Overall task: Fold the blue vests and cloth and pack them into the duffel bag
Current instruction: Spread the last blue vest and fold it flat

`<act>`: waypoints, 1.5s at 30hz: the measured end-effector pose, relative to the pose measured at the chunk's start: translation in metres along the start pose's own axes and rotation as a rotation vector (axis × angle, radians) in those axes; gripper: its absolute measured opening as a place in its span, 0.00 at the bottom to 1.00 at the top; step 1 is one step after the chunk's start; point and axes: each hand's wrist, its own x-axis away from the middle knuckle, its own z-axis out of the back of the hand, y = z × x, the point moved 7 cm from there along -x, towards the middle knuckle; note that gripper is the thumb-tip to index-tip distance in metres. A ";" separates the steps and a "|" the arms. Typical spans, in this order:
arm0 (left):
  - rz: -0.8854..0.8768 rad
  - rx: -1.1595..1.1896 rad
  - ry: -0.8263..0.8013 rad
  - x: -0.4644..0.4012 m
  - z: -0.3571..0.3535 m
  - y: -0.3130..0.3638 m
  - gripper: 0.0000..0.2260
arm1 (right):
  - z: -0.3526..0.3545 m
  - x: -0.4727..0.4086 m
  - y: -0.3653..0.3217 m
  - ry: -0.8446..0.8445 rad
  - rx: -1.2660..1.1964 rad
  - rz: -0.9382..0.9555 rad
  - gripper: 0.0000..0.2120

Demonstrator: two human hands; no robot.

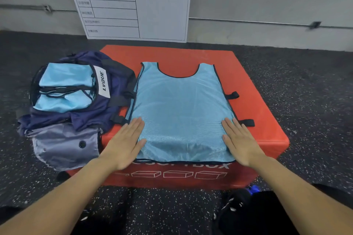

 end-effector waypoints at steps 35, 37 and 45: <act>0.030 0.208 0.007 0.081 -0.012 -0.032 0.23 | -0.016 0.078 0.033 -0.032 -0.538 0.014 0.17; 0.035 0.228 0.005 0.076 -0.015 -0.028 0.24 | -0.018 0.074 0.029 -0.038 -0.600 -0.014 0.17; -0.017 0.224 -0.047 0.059 -0.027 -0.002 0.27 | -0.020 0.062 0.022 -0.087 -0.757 -0.102 0.15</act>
